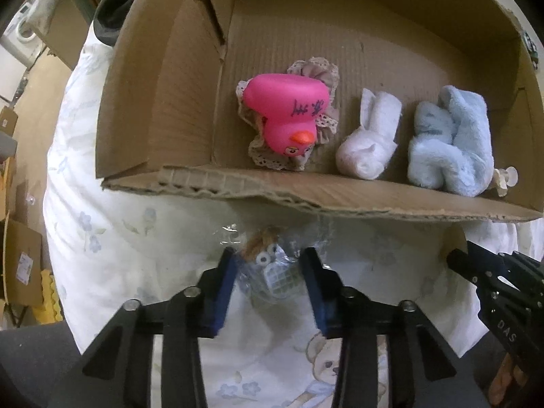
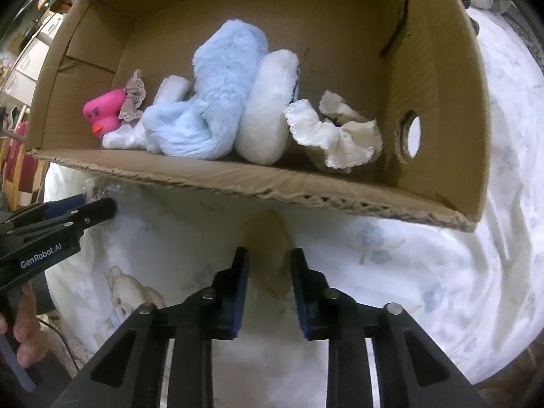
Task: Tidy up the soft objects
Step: 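Grasp the clear plastic toy bag with the left tool while the right grasps the tan card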
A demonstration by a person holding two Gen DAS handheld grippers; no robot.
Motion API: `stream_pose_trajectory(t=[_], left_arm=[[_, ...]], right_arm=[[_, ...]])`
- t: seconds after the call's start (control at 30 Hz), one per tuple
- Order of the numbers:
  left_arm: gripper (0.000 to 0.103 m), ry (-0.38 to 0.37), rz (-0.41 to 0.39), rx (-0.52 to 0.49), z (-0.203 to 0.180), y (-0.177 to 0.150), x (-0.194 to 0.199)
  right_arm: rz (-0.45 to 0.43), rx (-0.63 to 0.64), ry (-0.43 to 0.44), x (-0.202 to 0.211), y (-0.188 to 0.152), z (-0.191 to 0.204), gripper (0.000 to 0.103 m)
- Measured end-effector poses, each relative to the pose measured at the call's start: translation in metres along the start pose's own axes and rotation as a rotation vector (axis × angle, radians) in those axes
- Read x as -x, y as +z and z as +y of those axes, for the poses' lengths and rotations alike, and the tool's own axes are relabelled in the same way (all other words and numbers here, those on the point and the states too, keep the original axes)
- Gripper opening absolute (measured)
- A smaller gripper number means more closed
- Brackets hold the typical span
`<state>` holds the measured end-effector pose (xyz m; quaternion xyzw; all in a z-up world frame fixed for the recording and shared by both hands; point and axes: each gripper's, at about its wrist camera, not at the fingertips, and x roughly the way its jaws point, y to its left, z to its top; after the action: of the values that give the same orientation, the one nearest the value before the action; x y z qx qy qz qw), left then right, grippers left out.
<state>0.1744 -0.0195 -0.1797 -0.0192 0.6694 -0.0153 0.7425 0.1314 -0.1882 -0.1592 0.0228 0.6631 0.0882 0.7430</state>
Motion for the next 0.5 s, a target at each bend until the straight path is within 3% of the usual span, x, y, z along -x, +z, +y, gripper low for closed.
stream_pose_trajectory(t=[0.2, 0.5], left_arm=[[0.026, -0.027, -0.008, 0.005, 0.004, -0.001, 0.008], [0.025, 0.01, -0.05, 0.05, 0.016, -0.011, 0.026]], right_arm=[[-0.019, -0.021, 0.022, 0.012, -0.002, -0.01, 0.015], [-0.06, -0.123, 0.045, 0.035, -0.008, -0.046, 0.007]])
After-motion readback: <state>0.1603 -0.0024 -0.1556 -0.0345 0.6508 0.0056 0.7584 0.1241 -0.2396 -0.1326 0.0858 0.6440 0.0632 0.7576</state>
